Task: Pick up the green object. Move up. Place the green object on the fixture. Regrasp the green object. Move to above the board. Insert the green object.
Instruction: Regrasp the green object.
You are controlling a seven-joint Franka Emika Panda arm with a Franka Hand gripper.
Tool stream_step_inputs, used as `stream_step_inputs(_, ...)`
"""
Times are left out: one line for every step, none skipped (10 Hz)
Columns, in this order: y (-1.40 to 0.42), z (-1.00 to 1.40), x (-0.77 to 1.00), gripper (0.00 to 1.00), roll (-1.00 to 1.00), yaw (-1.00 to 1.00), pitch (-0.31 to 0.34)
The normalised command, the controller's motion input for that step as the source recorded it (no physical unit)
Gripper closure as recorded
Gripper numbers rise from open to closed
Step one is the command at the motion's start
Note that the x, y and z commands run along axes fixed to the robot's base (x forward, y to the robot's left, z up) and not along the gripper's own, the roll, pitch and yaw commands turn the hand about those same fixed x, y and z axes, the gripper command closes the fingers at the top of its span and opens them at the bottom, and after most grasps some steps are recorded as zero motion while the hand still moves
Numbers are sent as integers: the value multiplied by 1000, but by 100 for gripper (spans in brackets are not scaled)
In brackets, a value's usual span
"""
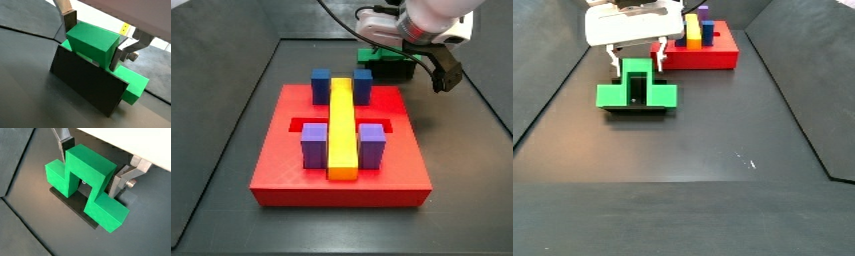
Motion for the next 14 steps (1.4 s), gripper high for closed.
stream_step_inputs(0,0,0,0,11,0,0)
stream_step_inputs(0,0,0,100,0,0,0)
stream_step_inputs(0,0,0,100,0,0,0)
stream_step_inputs(0,0,0,100,0,0,0)
stream_step_inputs(0,0,0,100,0,0,0)
stream_step_inputs(0,0,0,100,0,0,0)
stream_step_inputs(0,0,0,100,0,0,0)
stream_step_inputs(0,0,0,100,0,0,0)
stream_step_inputs(0,0,0,100,0,0,0)
stream_step_inputs(0,0,0,100,0,0,0)
stream_step_inputs(0,0,0,100,0,0,0)
stream_step_inputs(0,0,0,100,0,0,0)
stream_step_inputs(0,0,0,100,0,0,0)
stream_step_inputs(0,0,0,100,0,0,0)
